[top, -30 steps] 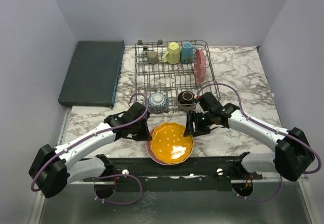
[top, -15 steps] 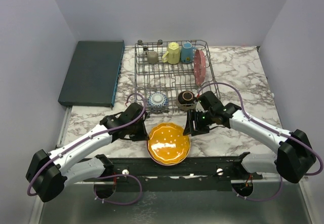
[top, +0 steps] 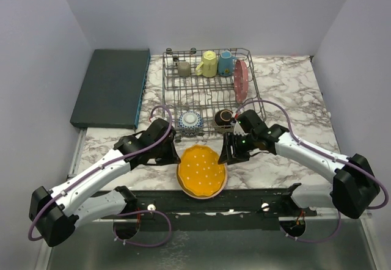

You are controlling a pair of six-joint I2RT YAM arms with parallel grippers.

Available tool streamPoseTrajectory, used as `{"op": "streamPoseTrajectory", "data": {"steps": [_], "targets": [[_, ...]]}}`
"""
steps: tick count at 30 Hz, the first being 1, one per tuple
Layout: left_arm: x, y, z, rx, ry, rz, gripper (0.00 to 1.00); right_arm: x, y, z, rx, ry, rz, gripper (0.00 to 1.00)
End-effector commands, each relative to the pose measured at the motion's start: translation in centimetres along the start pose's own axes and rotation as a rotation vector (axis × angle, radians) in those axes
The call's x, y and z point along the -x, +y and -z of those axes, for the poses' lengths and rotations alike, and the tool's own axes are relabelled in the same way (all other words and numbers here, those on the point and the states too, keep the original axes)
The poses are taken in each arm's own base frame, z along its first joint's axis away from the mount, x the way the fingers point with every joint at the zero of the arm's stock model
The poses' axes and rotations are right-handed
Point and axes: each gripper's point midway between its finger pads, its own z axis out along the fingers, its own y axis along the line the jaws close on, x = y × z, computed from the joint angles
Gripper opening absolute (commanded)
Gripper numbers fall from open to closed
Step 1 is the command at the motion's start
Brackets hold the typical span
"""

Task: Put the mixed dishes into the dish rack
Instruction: Pick up the plate at the center of the board.

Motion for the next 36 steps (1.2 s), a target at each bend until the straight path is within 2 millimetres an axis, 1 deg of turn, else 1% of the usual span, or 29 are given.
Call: {"op": "streamPoseTrajectory", "data": {"steps": [1, 5, 12, 14, 27, 31, 36], "targets": [[1.5, -1.9, 1.7, -0.058, -0.060, -0.018, 0.00, 0.7, 1.6, -0.1, 0.047, -0.004, 0.013, 0.57], [1.6, -1.8, 2.0, -0.051, -0.065, -0.027, 0.00, 0.6, 1.8, -0.2, 0.056, -0.002, 0.014, 0.57], [1.6, -1.0, 2.9, -0.023, -0.075, -0.042, 0.00, 0.3, 1.8, -0.9, 0.064, 0.013, 0.005, 0.57], [1.8, -0.3, 3.1, 0.003, -0.096, -0.037, 0.00, 0.3, 1.9, -1.2, 0.063, 0.018, 0.005, 0.56], [0.5, 2.4, 4.0, 0.045, -0.132, 0.063, 0.00, -0.2, 2.5, -3.6, 0.062, 0.063, 0.013, 0.57], [0.1, 3.2, 4.1, 0.053, -0.142, 0.096, 0.00, -0.4, 2.4, -4.3, 0.059, 0.071, 0.016, 0.57], [-0.5, 3.8, 4.1, 0.053, -0.139, 0.122, 0.00, -0.6, 2.1, -5.0, 0.052, 0.073, 0.014, 0.59]]}}
